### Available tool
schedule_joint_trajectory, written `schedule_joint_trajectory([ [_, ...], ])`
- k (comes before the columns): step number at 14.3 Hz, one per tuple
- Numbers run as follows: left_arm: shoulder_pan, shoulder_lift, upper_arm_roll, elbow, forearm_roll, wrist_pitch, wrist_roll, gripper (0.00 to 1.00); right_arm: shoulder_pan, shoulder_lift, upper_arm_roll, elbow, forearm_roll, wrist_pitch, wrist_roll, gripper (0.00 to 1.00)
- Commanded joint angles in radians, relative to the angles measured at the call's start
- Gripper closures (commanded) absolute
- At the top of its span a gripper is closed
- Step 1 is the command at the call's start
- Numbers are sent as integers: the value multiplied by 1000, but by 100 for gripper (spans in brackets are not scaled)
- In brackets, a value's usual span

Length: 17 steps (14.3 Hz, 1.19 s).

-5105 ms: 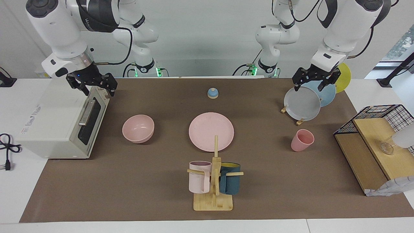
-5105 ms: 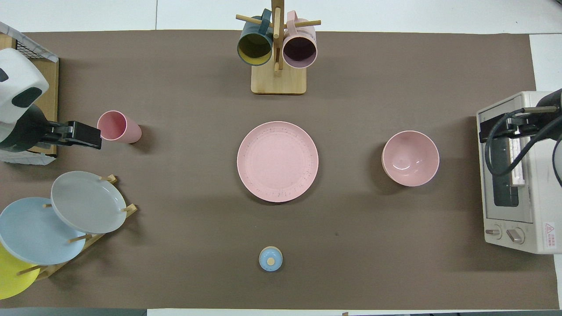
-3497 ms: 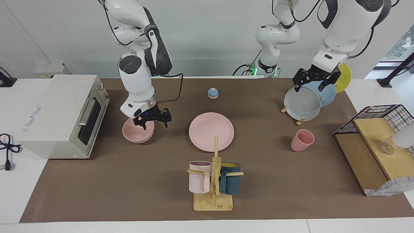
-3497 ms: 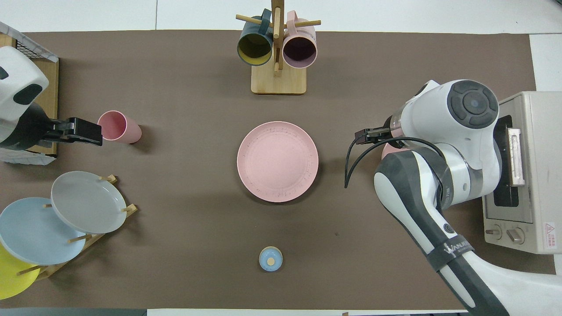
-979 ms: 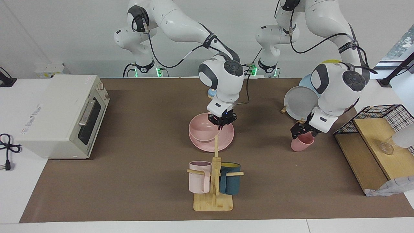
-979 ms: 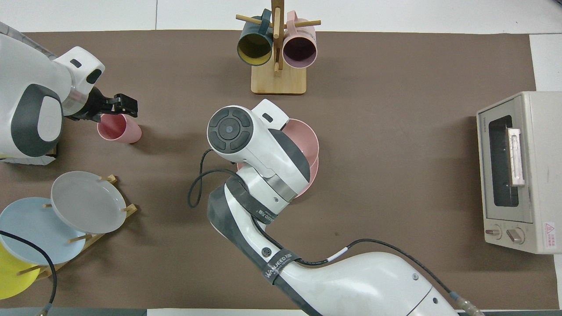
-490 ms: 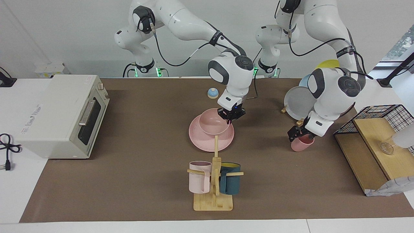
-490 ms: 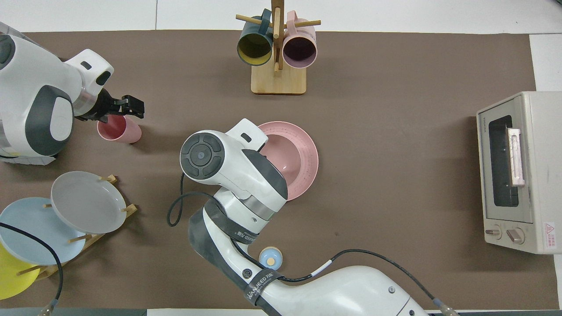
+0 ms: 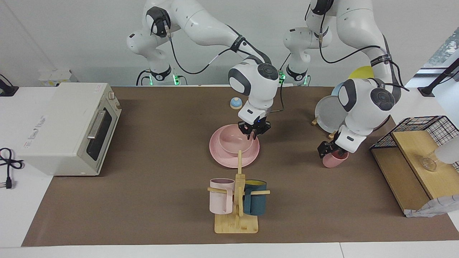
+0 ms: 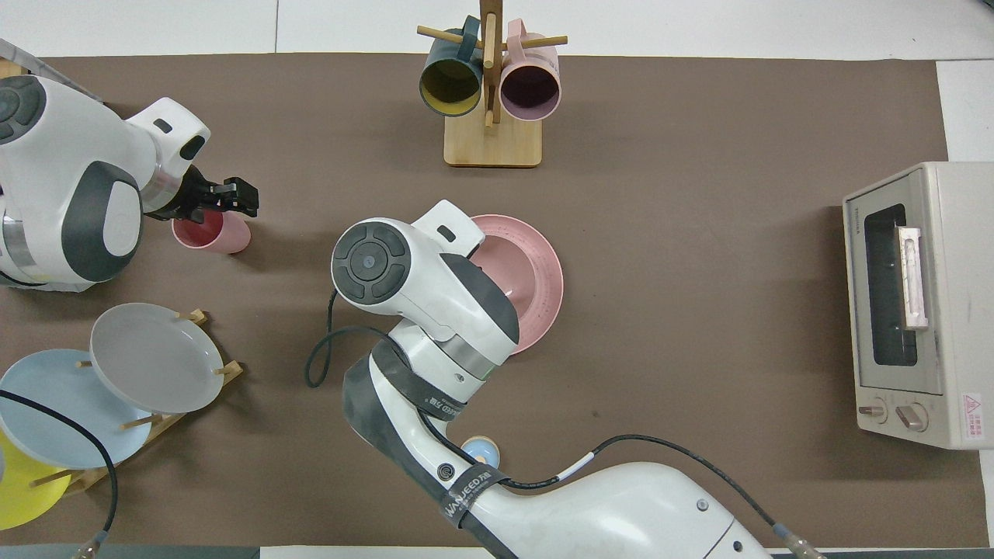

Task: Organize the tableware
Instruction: 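Release the bowl onto the plate and withdraw the right gripper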

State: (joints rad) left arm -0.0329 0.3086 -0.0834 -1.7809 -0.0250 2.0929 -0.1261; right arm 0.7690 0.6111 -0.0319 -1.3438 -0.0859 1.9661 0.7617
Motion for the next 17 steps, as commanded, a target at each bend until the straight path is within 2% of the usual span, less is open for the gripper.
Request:
schedule_joint_trajectory([
  [1, -2, -5, 4, -31, -10, 36, 31, 30, -31, -22, 6, 35, 2, -29, 4, 0],
  [2, -2, -8, 4, -38, -10, 36, 37, 41, -69, -57, 10, 35, 3, -41, 2, 0],
  [3, -2, -8, 4, -41, -10, 36, 43, 57, -97, -86, 15, 35, 15, -53, -2, 0],
  [4, -2, -8, 5, -41, -10, 36, 46, 81, -115, -132, 17, 34, 34, -82, -31, 0],
  [5, -2, -8, 5, -41, -9, 36, 49, 100, -138, -181, 12, 12, 35, -149, -100, 0],
  [8, -2, -8, 5, -26, -7, 26, 51, 100, -284, -290, 12, -23, 38, -298, -246, 0],
  [10, -4, -11, 4, 45, -9, -54, 39, 100, -370, -358, 12, -37, 38, -380, -327, 0],
  [13, -41, -16, -2, 252, -13, -297, -65, 100, -528, -447, 12, -44, 43, -493, -560, 0],
  [15, -71, 9, -15, 425, -48, -495, -169, 100, -598, -484, 12, -90, 43, -501, -657, 0],
  [17, -160, 44, -15, 546, -58, -567, -362, 100, -609, -531, 3, -178, 43, -489, -677, 0],
])
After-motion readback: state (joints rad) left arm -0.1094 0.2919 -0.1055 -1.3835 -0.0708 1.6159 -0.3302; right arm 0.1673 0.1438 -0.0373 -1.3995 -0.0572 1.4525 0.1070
